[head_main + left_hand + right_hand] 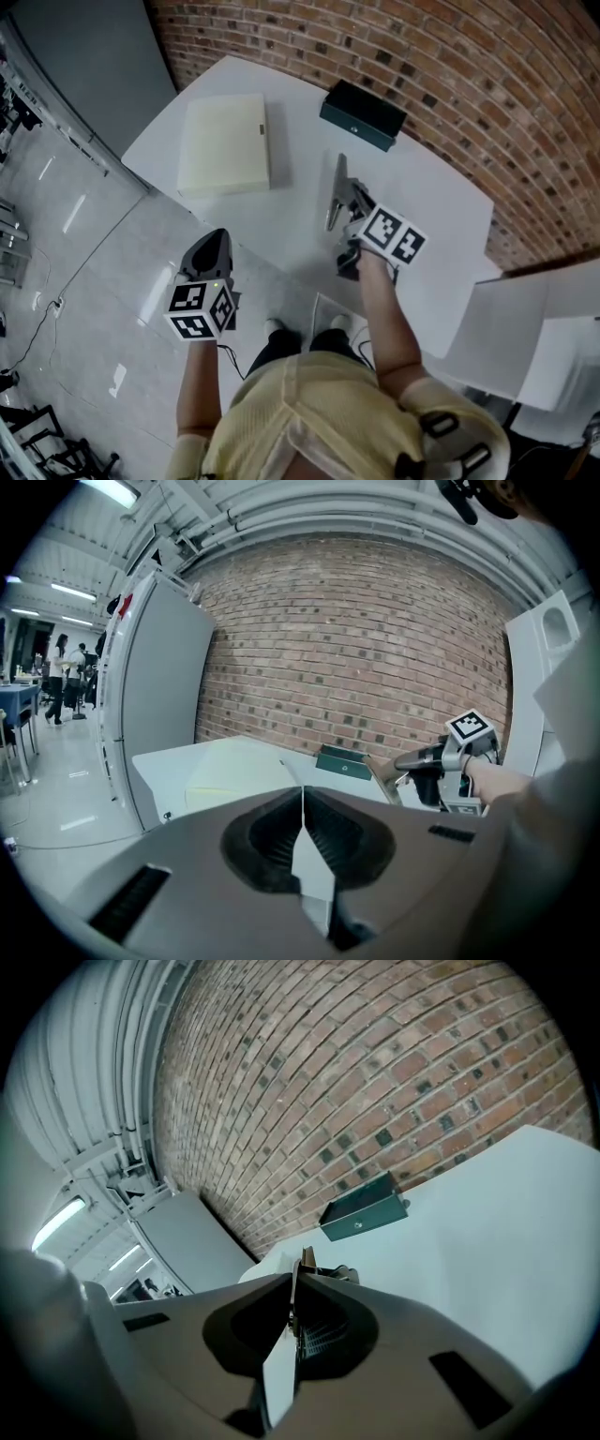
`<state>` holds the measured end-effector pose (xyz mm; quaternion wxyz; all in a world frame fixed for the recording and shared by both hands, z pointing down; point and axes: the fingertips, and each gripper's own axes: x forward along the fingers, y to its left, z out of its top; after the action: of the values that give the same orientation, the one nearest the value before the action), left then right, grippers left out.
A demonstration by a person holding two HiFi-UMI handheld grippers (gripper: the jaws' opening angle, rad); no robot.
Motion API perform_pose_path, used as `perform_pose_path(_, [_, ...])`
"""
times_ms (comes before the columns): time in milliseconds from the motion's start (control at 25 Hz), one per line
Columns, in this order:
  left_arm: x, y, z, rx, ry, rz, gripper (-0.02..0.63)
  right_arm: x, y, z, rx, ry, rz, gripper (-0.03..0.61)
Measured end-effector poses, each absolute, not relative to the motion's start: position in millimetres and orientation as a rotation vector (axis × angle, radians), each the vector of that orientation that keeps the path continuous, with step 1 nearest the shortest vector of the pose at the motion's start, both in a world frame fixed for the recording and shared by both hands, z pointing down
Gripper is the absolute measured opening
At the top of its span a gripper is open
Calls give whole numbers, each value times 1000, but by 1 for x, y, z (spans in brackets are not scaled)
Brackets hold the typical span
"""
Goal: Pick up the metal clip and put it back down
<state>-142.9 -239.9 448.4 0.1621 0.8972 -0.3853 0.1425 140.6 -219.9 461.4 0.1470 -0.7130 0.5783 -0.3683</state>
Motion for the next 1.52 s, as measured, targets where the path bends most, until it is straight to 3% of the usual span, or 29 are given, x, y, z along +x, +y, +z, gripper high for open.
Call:
perform_pose_path(640, [-256, -265, 453, 2446, -1326, 383, 8, 15, -303, 455, -1882, 1907, -1113, 14])
perform_pose_path(1520, [-295, -303, 456, 2260, -1597, 379, 8, -66, -432, 484, -1630, 2157, -1296, 14])
